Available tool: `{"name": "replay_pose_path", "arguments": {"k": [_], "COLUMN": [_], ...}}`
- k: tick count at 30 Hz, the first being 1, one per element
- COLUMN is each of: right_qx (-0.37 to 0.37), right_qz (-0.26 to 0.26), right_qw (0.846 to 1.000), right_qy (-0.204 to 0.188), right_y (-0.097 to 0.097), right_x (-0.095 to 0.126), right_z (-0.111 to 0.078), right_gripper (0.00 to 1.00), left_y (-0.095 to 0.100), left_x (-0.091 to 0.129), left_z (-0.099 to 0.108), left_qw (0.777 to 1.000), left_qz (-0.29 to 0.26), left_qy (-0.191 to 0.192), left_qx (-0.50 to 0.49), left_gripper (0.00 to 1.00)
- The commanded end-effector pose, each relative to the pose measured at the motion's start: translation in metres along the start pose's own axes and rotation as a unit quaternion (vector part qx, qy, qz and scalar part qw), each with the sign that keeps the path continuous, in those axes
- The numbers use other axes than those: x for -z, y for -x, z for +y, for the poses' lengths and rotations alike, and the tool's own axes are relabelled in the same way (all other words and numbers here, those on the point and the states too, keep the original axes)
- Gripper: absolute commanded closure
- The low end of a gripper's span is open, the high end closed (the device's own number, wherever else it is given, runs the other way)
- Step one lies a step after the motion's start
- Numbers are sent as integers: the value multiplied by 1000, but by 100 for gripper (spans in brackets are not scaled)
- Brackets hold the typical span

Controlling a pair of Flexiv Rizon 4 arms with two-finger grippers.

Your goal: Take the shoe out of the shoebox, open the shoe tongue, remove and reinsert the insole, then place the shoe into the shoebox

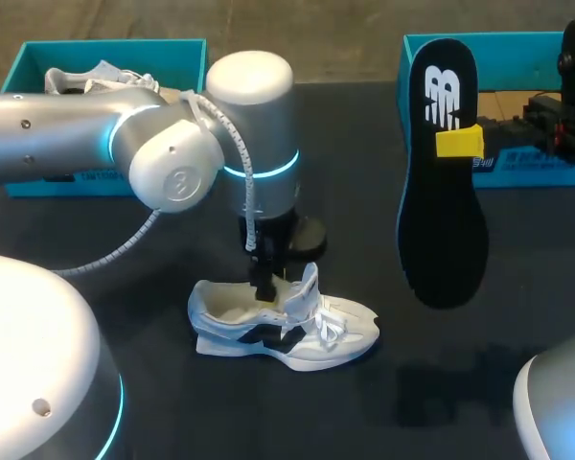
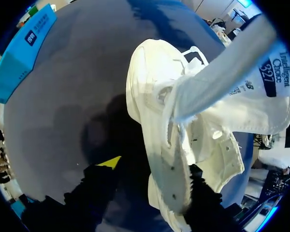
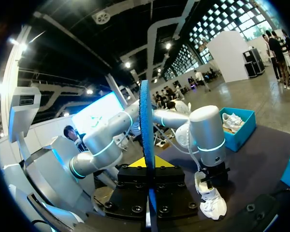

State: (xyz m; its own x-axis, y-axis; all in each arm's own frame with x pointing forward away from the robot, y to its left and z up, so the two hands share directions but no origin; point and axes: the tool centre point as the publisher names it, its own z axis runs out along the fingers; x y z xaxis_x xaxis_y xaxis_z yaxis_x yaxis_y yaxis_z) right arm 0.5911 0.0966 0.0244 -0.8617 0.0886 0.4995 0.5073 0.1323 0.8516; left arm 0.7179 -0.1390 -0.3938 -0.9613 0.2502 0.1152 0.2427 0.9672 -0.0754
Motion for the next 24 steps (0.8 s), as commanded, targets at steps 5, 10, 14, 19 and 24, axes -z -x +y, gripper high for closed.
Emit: {"name": "replay_pose_path", "arguments": {"k": [5, 10, 14, 19, 24], "right_qx": [0, 0, 0, 0, 0], "right_qz": [1, 1, 1, 1, 1], "right_qw": [1000, 1000, 1000, 1000, 1000], "right_qy": [-1, -1, -1, -1, -1], "right_y": [2, 2, 2, 2, 2], "right_x": [-2, -2, -2, -2, -2], "right_z": [2, 2, 2, 2, 2], "right_gripper": [100, 100, 100, 100, 100], "left_y": [3, 2, -2, -8, -20], "left_x": [-3, 2, 14, 31, 45], "left_z": [-1, 0, 1, 2, 3], "left_qw": [1000, 1000, 1000, 998, 992], "left_qz": [-1, 4, 5, 4, 8], "left_qy": [-4, -11, -16, -5, 18], "left_qx": [6, 3, -18, -65, -126], "left_gripper": [100, 100, 100, 100, 100]}}
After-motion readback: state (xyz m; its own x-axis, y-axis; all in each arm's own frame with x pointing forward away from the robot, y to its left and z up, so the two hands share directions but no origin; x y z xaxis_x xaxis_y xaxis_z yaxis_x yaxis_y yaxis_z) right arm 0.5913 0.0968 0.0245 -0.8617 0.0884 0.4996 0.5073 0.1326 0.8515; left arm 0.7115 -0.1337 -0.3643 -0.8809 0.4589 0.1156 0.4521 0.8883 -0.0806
